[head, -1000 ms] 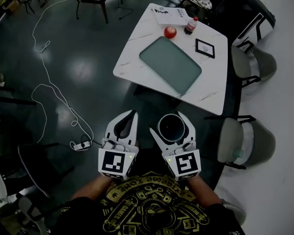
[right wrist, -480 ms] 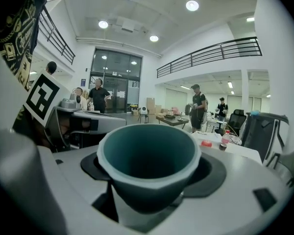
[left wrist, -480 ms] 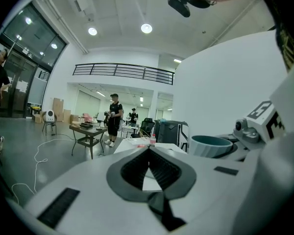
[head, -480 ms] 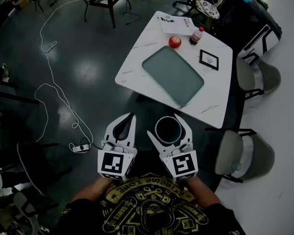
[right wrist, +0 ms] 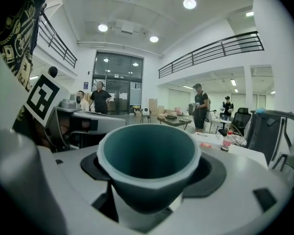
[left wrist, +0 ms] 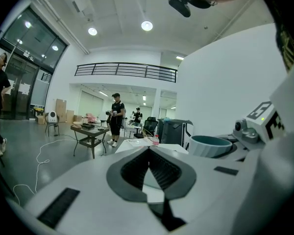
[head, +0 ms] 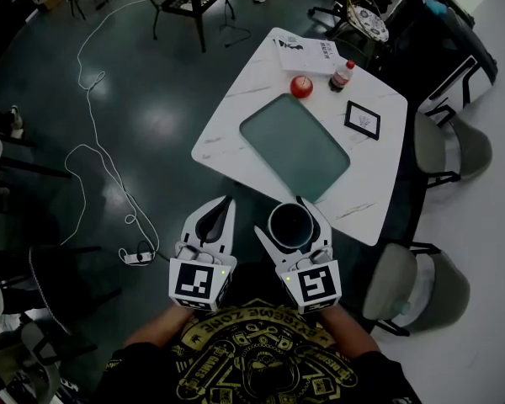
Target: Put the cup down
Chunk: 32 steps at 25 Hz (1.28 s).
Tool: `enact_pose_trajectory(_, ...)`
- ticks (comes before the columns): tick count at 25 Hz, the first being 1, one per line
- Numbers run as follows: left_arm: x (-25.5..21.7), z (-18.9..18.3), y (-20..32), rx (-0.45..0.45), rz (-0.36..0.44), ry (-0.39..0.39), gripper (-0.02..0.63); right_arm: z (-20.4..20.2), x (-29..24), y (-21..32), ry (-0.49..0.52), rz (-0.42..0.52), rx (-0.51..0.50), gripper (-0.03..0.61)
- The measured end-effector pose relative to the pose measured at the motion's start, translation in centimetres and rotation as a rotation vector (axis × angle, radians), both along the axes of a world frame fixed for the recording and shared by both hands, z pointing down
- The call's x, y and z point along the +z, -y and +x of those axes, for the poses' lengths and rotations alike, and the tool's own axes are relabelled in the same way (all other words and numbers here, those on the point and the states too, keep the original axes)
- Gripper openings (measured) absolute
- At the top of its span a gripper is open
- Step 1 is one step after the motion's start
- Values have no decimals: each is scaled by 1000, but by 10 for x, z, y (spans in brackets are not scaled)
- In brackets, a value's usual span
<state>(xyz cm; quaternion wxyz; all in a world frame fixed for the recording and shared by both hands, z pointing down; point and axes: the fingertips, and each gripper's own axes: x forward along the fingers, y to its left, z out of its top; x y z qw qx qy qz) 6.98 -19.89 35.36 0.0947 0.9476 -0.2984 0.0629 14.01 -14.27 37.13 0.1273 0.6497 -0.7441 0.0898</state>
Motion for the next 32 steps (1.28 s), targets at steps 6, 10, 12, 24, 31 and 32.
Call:
enact_pose_trajectory(6,0,28,17,-34,-5,16,9,28,-2,24,6,1,-52,385)
enact_pose_trajectory(10,1,43,27,-68,-6,32,9,45,1,36,23,-8,-89,385)
enact_pose_trajectory(12,1,50,32,-87,-6,38,9,52,1,42,20,-15,-114,385)
enact_pose_trajectory(24,12,91,50,-205,-17,71,11,111,12,63,12,-26,-205,385)
enact_pose_trajectory(31,29,122,52,-251,-36,62,9,142,37,70,22,-46,-235,385)
enact_pose_trajectory(32,31,126,53,-258,-37,59,10,144,39,72,24,-49,-243,385)
